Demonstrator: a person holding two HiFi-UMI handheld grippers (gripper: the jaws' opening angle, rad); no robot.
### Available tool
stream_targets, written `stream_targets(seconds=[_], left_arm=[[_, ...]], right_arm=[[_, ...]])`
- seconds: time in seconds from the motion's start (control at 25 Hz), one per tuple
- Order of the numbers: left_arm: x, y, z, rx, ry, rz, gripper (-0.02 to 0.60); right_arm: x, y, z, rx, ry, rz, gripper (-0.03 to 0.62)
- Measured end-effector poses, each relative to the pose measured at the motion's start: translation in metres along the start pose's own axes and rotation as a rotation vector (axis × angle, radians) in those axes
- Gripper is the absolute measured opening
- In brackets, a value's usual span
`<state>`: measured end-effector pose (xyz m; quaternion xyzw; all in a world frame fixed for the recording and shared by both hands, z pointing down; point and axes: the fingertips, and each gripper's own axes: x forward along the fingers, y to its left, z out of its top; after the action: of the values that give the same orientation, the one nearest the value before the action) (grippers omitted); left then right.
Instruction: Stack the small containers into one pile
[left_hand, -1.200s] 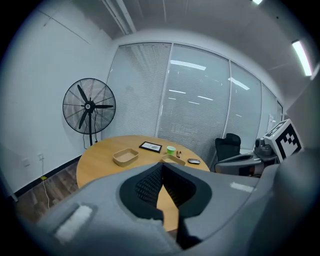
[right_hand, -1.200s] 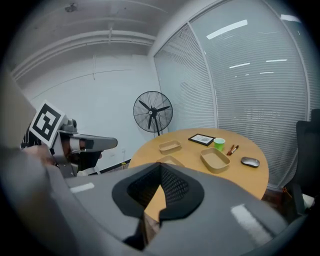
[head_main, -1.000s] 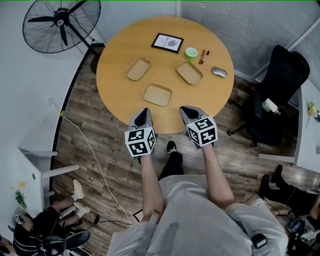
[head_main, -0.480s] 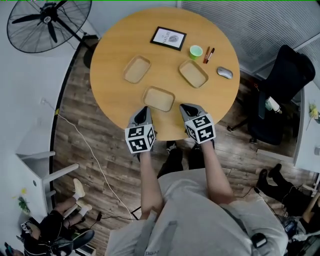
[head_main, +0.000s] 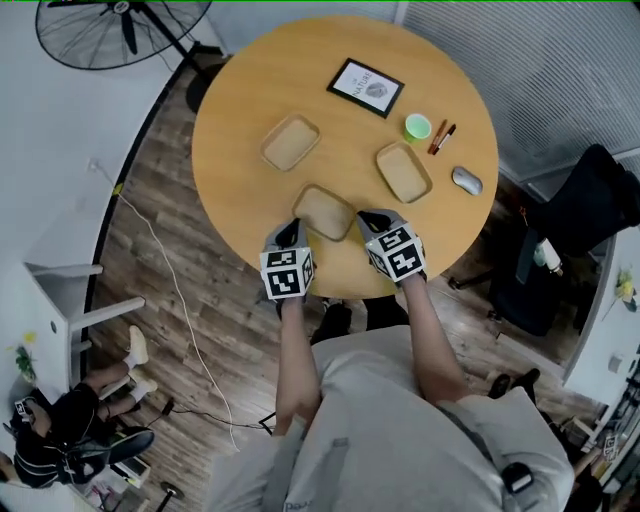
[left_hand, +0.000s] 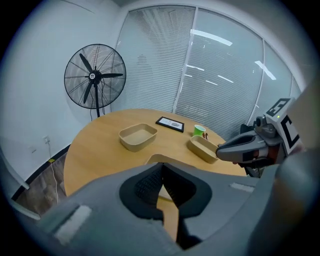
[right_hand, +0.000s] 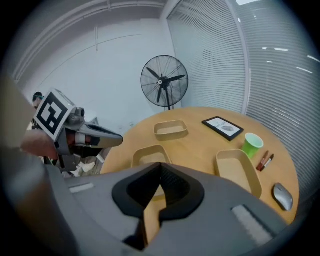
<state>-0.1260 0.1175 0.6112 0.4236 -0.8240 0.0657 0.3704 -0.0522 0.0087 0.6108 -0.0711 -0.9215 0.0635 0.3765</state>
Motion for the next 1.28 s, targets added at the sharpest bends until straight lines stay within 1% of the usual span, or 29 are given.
stream_targets(seconds=[0.08,0.16,0.36,0.52,0.68,0.84,1.0,1.28], left_arm=[[0.003,0.001,-0.006,-0.033,0.019,0.03,0.005],[0.005,0.0,-0.014,-0.064,0.037,0.039,0.005],[0.028,0.007,-0.015,-0.097,0.06,0.052,0.004],[0.034,0.011,-0.03,-0.152,0.084,0.096,0.005],[0.038,0.015,-0.034,-0.188,0.091,0.126,0.005],[0.044,0.022,-0.033,-0.228,0.083,0.143,0.005],[0.044,0.025,-0.037,-0.251,0.082,0.159,0.005],[0.043,0.025,-0.045,-0.259,0.086,0.143,0.005]], right_arm=[[0.015,0.0,0.004,-0.038,0.03,0.063,0.002],[0.029,0.0,0.007,-0.058,0.051,0.108,0.004],[0.065,-0.018,0.016,-0.09,0.084,0.153,0.016],[0.082,-0.026,0.003,-0.112,0.141,0.203,0.031],[0.094,-0.029,-0.002,-0.137,0.177,0.241,0.043],[0.108,-0.027,0.0,-0.15,0.195,0.273,0.054],[0.117,-0.02,-0.01,-0.167,0.232,0.298,0.067],[0.129,-0.015,-0.02,-0.195,0.251,0.278,0.071]])
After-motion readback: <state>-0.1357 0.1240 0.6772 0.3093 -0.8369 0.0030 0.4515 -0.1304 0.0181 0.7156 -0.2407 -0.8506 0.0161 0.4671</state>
